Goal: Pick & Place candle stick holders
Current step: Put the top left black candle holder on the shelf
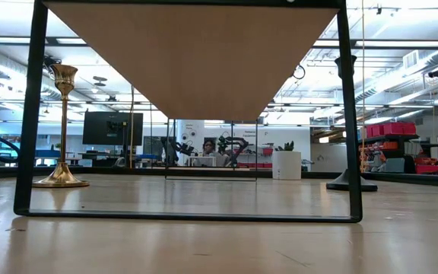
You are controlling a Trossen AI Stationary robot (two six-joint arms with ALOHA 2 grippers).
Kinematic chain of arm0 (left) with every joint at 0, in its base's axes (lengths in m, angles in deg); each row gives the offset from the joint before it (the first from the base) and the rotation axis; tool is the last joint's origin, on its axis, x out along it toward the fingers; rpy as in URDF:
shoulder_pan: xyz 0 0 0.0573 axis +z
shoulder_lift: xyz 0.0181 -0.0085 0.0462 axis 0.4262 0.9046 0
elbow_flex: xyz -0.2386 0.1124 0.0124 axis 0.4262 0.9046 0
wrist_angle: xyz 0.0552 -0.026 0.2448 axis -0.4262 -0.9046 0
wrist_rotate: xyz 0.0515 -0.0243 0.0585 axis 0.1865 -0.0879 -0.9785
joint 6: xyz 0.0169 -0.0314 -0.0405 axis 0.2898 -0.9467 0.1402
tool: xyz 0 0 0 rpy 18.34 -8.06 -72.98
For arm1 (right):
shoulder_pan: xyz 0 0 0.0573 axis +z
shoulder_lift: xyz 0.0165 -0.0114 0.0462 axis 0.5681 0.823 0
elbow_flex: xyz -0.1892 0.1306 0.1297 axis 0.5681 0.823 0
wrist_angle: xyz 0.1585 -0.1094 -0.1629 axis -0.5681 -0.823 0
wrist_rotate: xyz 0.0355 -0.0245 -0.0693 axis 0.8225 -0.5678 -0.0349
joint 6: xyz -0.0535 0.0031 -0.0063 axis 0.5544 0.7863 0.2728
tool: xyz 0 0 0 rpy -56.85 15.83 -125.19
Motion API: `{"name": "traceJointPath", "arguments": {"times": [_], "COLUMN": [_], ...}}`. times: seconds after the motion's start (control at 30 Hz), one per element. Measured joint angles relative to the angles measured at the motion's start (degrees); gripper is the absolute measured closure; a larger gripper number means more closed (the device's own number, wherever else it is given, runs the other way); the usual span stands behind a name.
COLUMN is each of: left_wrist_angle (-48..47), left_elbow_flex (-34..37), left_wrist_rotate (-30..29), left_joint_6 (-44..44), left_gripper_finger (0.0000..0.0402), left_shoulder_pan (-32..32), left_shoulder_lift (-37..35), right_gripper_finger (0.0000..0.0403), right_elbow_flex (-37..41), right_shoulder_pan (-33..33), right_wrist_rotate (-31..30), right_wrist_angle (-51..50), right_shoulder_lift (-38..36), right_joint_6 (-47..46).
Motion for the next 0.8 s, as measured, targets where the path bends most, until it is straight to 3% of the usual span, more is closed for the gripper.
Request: {"name": "traceJointPath", "arguments": {"times": [0.43,0.8], "left_wrist_angle": [-1.1,-1.2], "left_elbow_flex": [0.0,0.0], "left_wrist_rotate": [-2.6,-1.2], "left_joint_6": [0.2,0.1], "left_gripper_finger": [0.0377,0.035], "left_shoulder_pan": [-1.4,-1.4], "left_shoulder_lift": [0.0,0.0], "right_gripper_finger": [0.0355,0.0355], "right_elbow_flex": [0.0,0.0], "right_shoulder_pan": [0.0,0.0], "right_wrist_rotate": [0.0,0.0], "right_wrist_angle": [-0.5,-0.5], "right_shoulder_lift": [0.0,0.0], "right_joint_6": [0.4,0.4]}}
